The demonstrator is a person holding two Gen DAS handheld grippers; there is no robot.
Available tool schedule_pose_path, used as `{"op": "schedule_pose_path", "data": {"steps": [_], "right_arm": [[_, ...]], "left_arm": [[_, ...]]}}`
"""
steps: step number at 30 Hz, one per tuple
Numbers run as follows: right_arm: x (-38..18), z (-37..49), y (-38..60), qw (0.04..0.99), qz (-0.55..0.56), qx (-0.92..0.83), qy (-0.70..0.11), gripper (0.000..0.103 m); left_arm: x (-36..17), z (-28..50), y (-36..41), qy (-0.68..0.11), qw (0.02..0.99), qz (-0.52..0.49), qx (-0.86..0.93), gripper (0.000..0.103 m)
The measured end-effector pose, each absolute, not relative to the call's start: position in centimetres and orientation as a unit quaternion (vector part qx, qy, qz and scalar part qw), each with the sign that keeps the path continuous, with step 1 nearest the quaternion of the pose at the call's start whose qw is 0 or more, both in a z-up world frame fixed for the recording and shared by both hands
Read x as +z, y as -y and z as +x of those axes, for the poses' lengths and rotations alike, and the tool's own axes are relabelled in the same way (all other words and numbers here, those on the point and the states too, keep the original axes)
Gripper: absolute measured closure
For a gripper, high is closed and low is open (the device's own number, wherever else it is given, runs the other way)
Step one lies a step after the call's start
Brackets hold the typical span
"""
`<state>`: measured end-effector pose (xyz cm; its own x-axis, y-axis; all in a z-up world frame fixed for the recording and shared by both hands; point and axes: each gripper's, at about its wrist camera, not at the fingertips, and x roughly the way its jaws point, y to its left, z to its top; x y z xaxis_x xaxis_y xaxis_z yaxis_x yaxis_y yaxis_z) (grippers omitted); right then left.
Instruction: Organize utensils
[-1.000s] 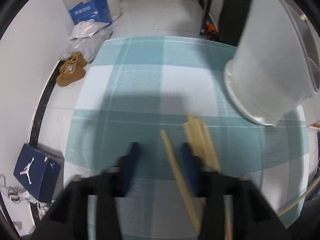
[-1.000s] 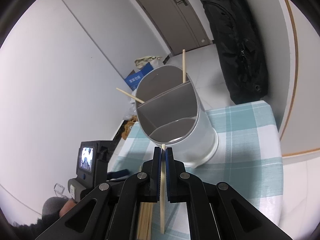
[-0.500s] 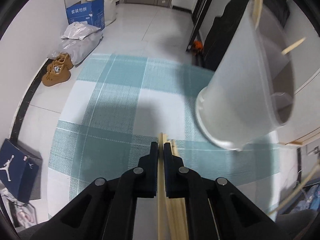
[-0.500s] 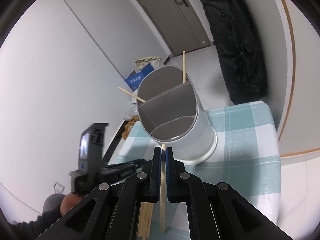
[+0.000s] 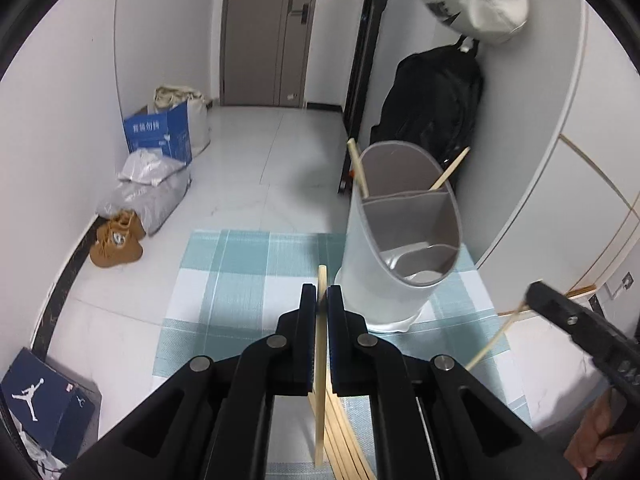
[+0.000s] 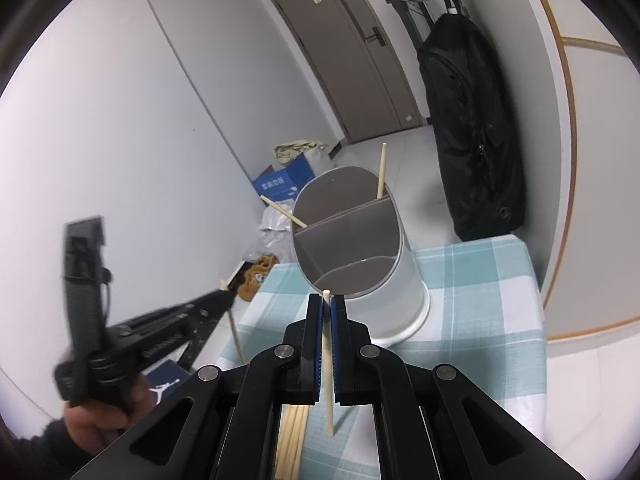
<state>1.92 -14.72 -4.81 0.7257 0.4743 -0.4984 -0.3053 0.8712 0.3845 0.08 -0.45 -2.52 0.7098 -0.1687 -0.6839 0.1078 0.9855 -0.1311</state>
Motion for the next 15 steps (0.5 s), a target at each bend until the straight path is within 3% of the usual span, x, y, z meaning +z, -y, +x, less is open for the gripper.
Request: {"op": "schedule_pose_path", "data": {"steps": [15], "right_arm": [[-4.5,0.1,14.4,0.929,0.143,0.189,-0.284,0.1]], "left_arm": [[1.0,-1.7,1.6,-0.352,0.93,-0.017,-0.106,0.102]]}}
